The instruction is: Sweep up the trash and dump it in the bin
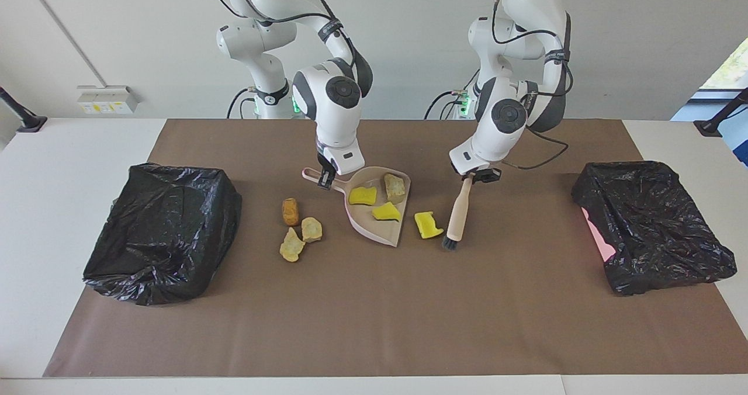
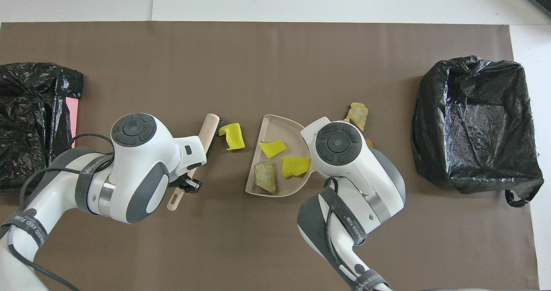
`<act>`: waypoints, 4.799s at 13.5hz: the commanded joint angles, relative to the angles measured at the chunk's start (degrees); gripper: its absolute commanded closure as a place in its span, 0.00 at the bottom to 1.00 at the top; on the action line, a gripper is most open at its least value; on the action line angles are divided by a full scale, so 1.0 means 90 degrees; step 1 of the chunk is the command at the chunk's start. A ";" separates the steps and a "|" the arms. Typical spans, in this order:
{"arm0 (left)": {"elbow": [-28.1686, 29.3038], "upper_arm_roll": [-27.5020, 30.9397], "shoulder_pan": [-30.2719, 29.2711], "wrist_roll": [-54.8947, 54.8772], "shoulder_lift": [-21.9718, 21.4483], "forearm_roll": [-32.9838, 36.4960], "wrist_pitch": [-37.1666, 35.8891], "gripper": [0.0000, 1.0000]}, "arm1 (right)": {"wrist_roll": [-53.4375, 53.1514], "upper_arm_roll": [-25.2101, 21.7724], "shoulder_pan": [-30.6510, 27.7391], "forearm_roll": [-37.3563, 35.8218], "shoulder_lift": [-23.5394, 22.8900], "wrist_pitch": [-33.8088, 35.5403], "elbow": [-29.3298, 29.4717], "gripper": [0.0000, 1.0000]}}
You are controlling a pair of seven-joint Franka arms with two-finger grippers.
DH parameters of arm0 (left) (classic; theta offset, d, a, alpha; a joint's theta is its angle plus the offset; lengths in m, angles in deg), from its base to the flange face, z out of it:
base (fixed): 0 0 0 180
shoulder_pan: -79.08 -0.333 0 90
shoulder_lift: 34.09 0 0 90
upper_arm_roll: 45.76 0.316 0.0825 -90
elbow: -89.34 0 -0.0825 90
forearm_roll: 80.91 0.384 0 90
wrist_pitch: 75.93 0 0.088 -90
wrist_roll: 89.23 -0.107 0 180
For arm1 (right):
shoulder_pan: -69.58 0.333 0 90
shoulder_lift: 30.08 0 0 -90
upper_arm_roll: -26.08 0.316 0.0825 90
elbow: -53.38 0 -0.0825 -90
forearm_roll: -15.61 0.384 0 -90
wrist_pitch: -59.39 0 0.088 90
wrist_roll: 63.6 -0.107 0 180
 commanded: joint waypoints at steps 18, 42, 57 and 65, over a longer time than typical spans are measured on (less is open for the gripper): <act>-0.0794 -0.0071 0.1221 0.0144 -0.0383 -0.1239 -0.0440 1.00 | -0.0259 0.0041 -0.0009 -0.0150 -0.0040 -0.0113 -0.0020 1.00; 0.1189 -0.0081 0.2608 0.2037 -0.2014 -0.1727 -0.1865 1.00 | -0.0230 0.0041 -0.0097 -0.0053 -0.0069 0.0014 0.0039 1.00; 0.1422 -0.0110 0.4051 0.6255 -0.1839 -0.1981 0.0005 1.00 | 0.0327 0.0012 -0.0586 -0.0053 -0.0011 0.0317 0.0234 1.00; 0.1530 -0.0110 0.4511 0.7117 -0.1216 -0.1952 0.0916 1.00 | 0.0385 -0.0008 -0.0780 -0.0043 0.0096 0.0424 0.0283 1.00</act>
